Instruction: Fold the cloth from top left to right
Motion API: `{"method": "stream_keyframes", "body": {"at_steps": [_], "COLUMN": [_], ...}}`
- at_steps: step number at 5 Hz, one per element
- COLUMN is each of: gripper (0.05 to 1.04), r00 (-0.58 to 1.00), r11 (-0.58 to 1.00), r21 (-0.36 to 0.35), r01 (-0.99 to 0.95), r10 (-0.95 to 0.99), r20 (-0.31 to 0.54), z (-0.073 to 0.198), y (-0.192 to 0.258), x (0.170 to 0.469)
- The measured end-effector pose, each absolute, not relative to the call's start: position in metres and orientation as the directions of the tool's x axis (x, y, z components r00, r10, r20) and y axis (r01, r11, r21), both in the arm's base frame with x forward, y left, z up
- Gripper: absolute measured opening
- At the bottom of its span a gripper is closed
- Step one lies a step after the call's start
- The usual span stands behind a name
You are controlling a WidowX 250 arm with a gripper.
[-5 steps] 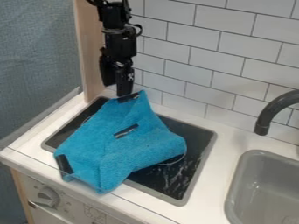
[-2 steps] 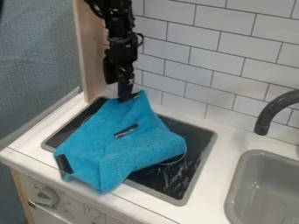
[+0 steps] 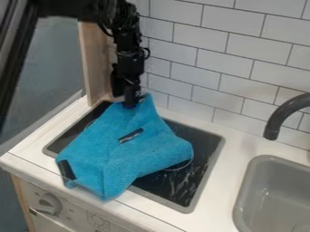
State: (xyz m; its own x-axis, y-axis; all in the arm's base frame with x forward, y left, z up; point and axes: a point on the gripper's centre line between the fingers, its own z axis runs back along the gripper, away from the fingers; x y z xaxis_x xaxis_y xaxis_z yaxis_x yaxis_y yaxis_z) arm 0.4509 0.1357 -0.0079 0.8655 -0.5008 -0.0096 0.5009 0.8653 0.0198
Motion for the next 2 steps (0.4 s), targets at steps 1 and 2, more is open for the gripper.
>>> {"method": "stream_keyframes", "body": {"at_steps": [1,2], "gripper": [0.999,0.999], "r00": [0.864,0.861], "r11": [0.864,0.861], "r21": [0.008,0.009], "r01": [0.503,0.508], "r10": [-0.503,-0.508], "r20": [-0.024,-0.034], "z": [-0.0194,-0.0244], "y": [0.1380,0.1387], "x": [0.4495,0.4477]}}
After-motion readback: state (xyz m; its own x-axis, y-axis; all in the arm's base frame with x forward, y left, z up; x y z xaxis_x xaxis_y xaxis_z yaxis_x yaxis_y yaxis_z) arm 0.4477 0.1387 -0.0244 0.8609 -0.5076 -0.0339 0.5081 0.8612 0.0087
